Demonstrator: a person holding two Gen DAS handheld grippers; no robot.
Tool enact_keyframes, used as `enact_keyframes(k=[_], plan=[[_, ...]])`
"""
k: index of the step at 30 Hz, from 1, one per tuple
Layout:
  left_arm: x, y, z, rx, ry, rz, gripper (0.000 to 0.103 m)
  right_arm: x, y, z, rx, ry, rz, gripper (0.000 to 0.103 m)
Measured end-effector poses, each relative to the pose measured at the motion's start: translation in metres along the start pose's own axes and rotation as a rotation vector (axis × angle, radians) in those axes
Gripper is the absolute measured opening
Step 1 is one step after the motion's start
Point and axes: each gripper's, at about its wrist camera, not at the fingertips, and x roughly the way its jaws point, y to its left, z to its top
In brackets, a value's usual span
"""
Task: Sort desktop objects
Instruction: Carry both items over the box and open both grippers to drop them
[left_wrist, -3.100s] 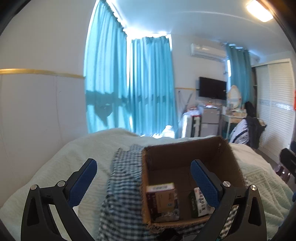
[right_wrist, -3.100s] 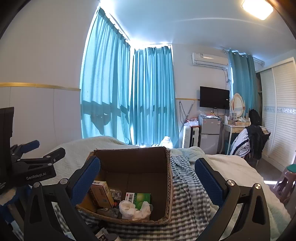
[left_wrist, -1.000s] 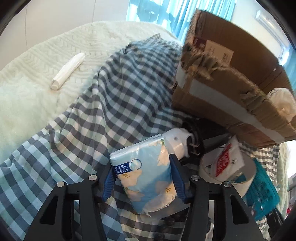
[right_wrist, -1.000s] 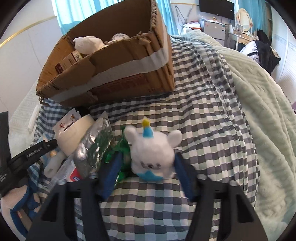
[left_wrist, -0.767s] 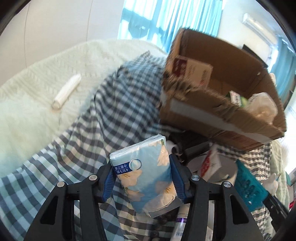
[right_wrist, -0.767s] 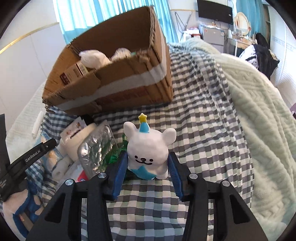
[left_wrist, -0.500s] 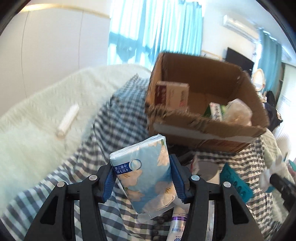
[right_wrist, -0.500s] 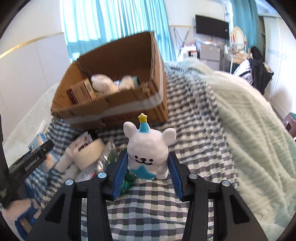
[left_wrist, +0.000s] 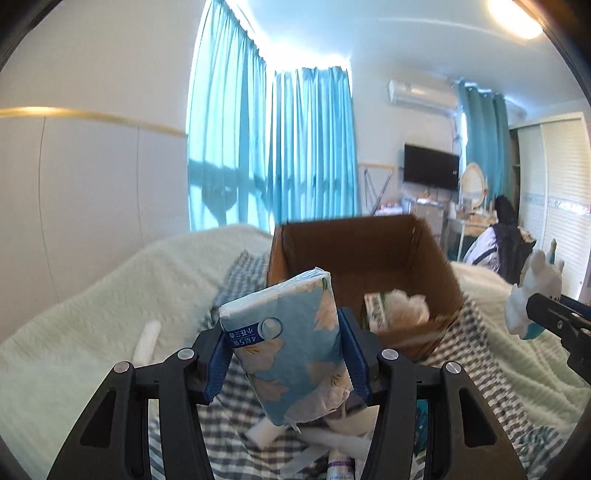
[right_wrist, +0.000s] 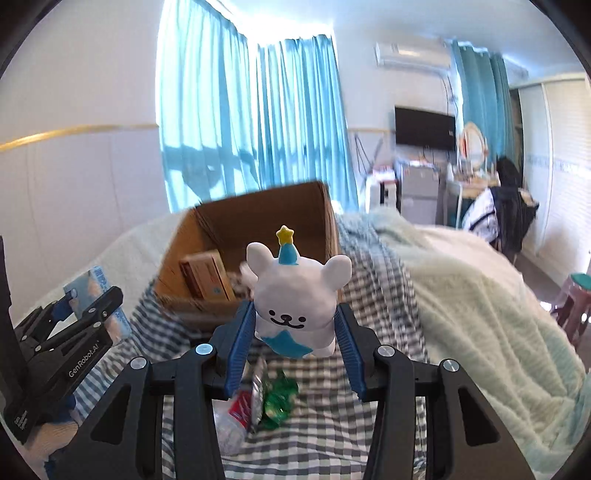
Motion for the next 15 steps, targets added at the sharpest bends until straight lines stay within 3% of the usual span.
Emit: enact_keyframes(k=[15], plan=[[-0.019,0.014,0.087,0.004,-0.116,-0.075,0.055,-0.037,0.03,0.065,-0.066,-0.196,0.046,0.044]])
